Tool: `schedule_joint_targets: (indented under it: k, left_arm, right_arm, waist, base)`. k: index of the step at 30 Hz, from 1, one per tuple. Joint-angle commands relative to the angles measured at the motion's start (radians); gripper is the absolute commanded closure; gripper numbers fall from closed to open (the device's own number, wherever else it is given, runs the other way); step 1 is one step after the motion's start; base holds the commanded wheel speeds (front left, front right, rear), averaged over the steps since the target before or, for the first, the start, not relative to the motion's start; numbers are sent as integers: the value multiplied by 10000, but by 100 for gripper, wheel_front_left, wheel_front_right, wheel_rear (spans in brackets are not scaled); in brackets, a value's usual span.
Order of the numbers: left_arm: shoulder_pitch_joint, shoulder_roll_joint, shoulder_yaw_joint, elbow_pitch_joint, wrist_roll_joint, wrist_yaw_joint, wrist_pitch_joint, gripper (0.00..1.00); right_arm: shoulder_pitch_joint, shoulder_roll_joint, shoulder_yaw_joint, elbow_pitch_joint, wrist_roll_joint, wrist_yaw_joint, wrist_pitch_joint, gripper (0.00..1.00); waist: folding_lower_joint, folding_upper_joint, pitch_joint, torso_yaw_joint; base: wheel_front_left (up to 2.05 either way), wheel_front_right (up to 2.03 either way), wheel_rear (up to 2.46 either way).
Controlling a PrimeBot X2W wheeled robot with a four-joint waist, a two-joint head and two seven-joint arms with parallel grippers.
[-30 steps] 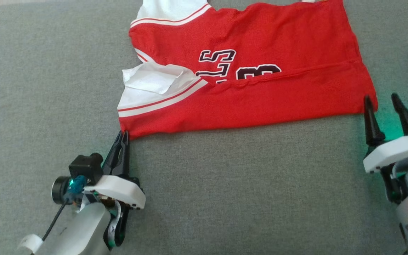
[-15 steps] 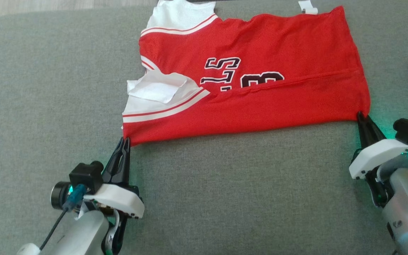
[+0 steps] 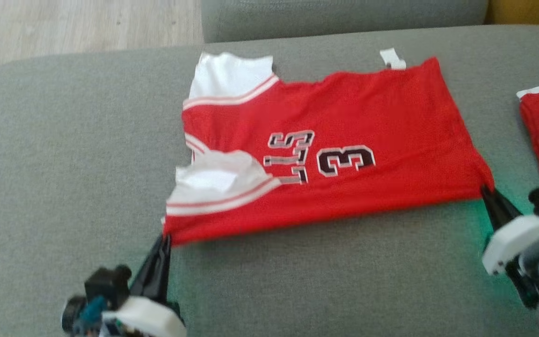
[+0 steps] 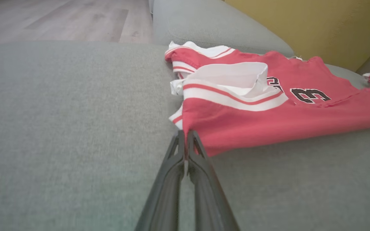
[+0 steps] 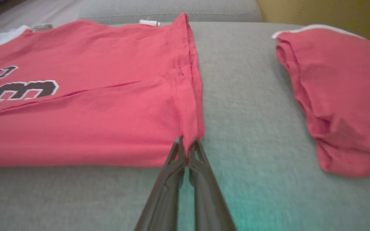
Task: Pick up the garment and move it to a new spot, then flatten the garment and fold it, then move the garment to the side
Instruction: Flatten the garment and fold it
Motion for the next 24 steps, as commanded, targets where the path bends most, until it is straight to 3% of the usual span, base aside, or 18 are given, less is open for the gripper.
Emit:
schedule_joint_targets:
  k: [1, 7, 13, 14, 15, 16, 17, 24]
  left_arm:
    - [96, 391, 407, -583, -83, 204, 93, 100]
    - [1410, 727, 231, -2110, -178, 885, 649, 100]
    - [2032, 911, 18, -2740, -286, 1121, 1089, 100]
    - [2046, 926, 26, -2751, -296, 1148, 1114, 100]
    - [2037, 942, 29, -2739, -296, 1173, 1149, 100]
    - [2008, 953, 30, -2722, -288, 1191, 1181, 74]
    - [1958, 985, 11, -2699, -245, 1216, 1237, 1]
    - [1212, 1233, 143, -2986, 139, 1323, 1341, 0]
  right_arm:
    - [276, -530, 147, -365, 162, -7, 50, 100]
    - [1427, -1366, 16, -1456, 527, -7, 377, 100]
    - [2655, -1651, -587, -2693, 639, -7, 969, 100]
    - [2821, -1633, -721, -2882, 631, -7, 1088, 76]
    - [2971, -1616, -834, -3057, 599, -7, 1215, 0]
    - [3098, -1597, -943, -3243, 545, -7, 1309, 0]
    - [3213, -1559, -1044, -3438, 482, -7, 1414, 0]
    - [3698, -1347, -2012, -5158, 26, -7, 1757, 0]
  waist:
    - [2, -1, -89, -65]
    - [2, -1, -141, -68]
    - [2, -1, -169, -67]
    - [2, -1, -169, -76]
    - [2, -1, -167, -87]
    - [2, -1, -168, -99]
    - [2, -1, -170, -114]
    - [2, -1, -63, -270]
  base:
    - [0, 0, 0]
    - [0, 0, 0]
    - [0, 0, 0]
    - [0, 0, 0]
    - [0, 0, 0]
    - [0, 0, 0]
    - [0, 0, 0]
    - [0, 0, 0]
